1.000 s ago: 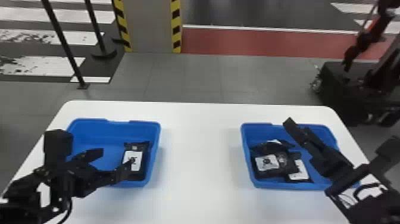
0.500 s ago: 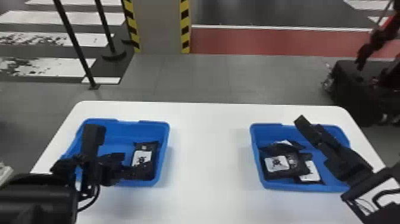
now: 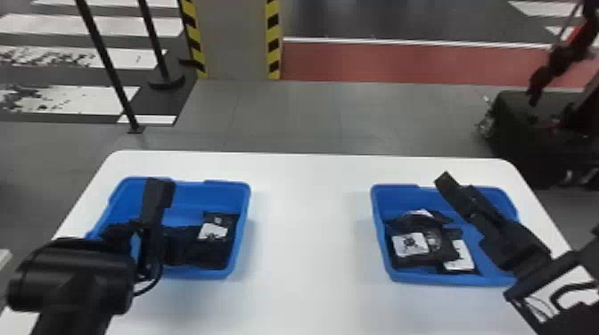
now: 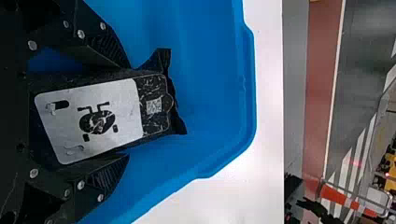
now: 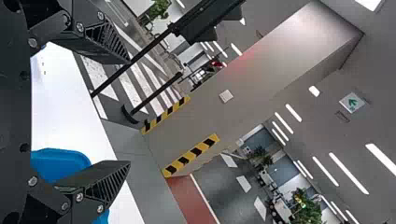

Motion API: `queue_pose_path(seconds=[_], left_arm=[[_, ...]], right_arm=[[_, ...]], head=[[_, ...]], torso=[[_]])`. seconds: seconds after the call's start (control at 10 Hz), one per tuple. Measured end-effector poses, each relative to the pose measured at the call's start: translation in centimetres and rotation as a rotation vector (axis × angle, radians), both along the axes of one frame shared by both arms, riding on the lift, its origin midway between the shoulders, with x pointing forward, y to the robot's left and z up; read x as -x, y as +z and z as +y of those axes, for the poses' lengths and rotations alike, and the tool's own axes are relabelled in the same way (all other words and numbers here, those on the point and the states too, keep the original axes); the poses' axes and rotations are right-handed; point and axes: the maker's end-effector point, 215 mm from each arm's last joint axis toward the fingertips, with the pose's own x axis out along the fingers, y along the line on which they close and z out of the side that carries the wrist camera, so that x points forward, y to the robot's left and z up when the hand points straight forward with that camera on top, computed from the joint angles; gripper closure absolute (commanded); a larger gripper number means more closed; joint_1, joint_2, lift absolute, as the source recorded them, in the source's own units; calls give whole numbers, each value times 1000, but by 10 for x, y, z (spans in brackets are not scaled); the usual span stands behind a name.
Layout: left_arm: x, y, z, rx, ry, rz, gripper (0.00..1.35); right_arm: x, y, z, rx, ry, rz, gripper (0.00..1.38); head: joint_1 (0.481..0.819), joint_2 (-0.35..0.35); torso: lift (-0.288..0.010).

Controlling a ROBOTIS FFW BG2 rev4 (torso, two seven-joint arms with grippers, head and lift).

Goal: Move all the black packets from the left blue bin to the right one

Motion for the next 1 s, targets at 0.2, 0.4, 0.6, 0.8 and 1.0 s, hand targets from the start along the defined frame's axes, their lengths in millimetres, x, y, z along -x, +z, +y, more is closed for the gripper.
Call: queue_pose_path(seconds=[0.2,0.4,0.6,0.8,1.0], left_arm=[[-2,5,-12,37,-26,-33,1088],[0,11,-20,81,-36,-67,1202],[11,46,-25,114,-72,-146,1202],[32,111,-38,143,-109,-250,1202],[43,164,-75,217,-185,-337,1202]], right_arm=[[2,-2,2,-4,5,8,280],[2,-2,6,-11,14,13,280],[4,1,15,-12,41,15,280],[8,4,28,-19,84,13,280],[8,9,46,-27,124,10,280]], head=[[695,-20],[695,-26],[695,-23],[695,-20],[695,-43]], torso=[[-110],[-110],[-110],[-110],[-110]])
